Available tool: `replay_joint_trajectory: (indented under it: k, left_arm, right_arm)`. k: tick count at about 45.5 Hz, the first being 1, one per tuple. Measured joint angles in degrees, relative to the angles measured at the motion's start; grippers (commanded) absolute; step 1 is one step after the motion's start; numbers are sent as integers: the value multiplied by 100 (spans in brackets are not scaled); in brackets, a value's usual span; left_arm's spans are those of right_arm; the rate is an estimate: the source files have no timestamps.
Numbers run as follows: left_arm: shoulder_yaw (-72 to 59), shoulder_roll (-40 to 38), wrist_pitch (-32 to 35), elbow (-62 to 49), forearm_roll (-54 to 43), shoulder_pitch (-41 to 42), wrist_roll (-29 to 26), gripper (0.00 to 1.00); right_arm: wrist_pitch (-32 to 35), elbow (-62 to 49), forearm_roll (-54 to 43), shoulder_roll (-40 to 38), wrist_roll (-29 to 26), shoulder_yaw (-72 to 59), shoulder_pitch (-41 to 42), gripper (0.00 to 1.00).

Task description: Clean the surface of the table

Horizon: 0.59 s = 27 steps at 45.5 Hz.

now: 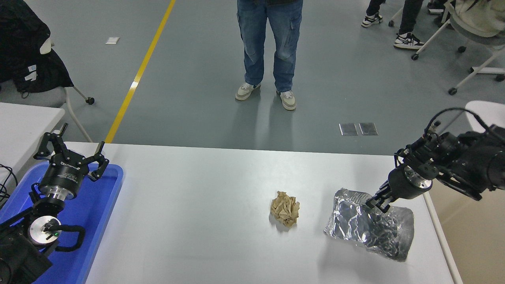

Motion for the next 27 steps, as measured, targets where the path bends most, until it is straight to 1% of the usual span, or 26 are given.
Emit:
replay_joint_trajectory:
  k: [16, 27]
  left_arm:
    - [-1, 0, 0, 0, -1, 2, 0, 100]
    - [-1, 0, 0, 0, 0, 2, 0, 100]
  right_arm:
    - [663, 1228, -137, -623, 104, -124, 1539, 0]
    - [1031, 1644, -238, -807, 121, -136, 2219, 0]
